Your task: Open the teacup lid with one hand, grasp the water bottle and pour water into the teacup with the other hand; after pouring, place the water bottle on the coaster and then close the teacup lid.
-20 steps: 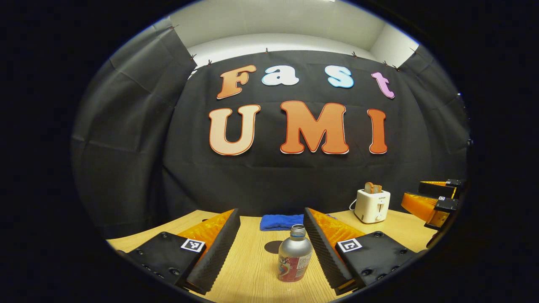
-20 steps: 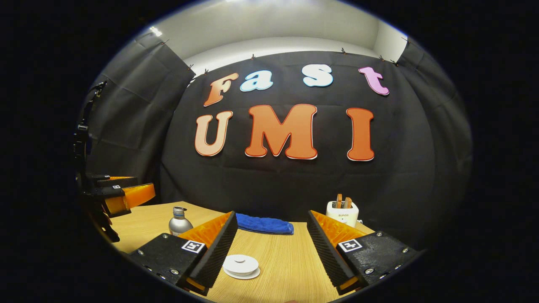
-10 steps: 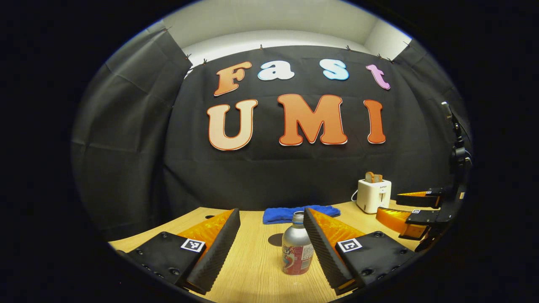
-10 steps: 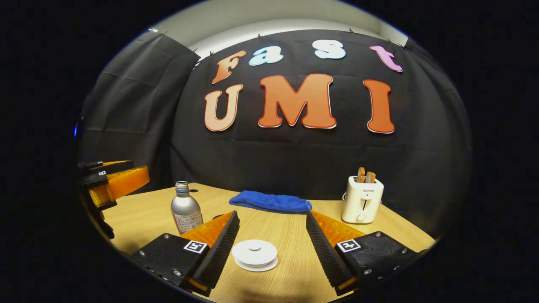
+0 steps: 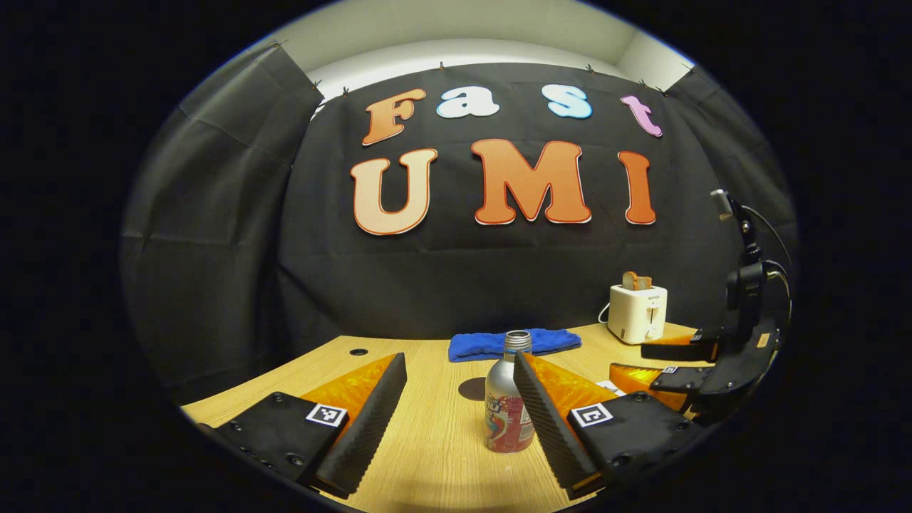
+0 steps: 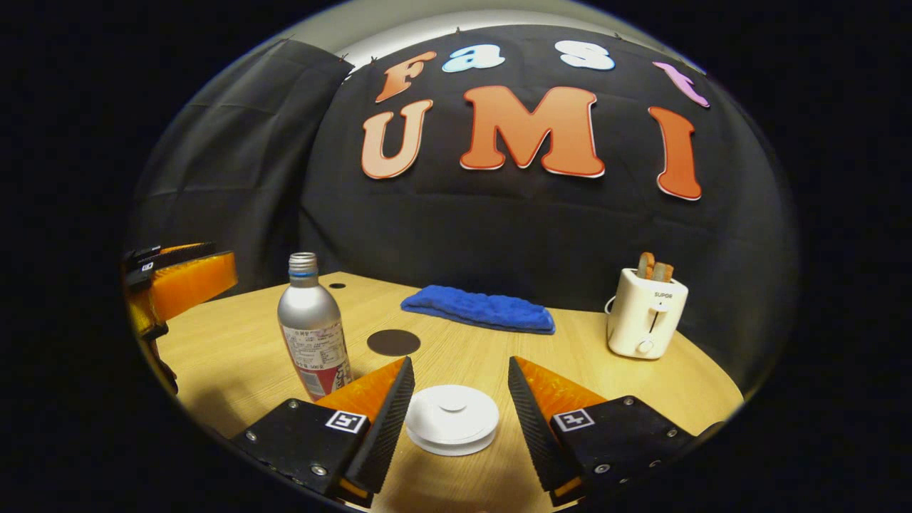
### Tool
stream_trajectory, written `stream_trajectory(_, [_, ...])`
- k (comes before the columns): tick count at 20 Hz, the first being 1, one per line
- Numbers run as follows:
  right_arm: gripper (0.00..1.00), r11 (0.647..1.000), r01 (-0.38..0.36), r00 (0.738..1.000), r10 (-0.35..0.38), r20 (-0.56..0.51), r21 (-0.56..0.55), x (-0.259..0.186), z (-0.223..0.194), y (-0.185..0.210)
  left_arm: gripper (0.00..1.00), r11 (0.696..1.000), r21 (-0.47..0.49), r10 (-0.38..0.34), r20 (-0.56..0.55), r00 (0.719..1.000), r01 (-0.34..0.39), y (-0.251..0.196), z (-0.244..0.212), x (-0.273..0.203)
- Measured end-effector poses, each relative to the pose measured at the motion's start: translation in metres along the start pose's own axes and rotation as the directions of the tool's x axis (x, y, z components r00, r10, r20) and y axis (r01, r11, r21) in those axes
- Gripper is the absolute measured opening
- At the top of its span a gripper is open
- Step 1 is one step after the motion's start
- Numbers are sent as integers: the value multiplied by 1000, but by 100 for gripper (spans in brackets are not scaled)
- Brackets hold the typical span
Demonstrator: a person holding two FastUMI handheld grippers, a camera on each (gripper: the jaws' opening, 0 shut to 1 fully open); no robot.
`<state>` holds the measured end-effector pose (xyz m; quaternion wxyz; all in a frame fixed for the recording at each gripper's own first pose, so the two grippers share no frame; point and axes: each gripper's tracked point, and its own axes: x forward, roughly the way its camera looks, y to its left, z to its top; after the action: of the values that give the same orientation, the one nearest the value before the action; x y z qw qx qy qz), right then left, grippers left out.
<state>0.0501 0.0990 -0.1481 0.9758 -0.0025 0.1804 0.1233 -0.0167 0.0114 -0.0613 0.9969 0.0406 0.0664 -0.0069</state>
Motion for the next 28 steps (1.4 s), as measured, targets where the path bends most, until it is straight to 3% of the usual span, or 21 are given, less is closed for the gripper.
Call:
stream_trajectory(4, [58,1000,5,999,-4,-54,15,11,-17,-3,98,1000,6,4,-17,1000,-4,3,-6,3])
stream_trajectory(9, [40,999,-12,991,19,-136,50,20,-35,-4,99,1000,4,-1,-37,999,1,1,-14,6])
stream_trajectory(15, [22,997,-30,991,39,-127,68,21,-33,2,99,999,5,-39,-59,997,39,-14,-22,12])
stream_trajectory(16, [25,995,-33,991,45,-126,92,21,-33,3,100,998,4,-55,-64,996,55,-20,-25,13])
stream_trajectory(24, [22,986,-53,998,58,-25,156,10,3,-3,99,993,-39,-115,-131,985,111,-39,-50,26])
stream_trajectory(28, [22,987,-19,1000,18,7,157,-1,17,-23,99,988,-79,-144,-171,975,132,-48,-66,35])
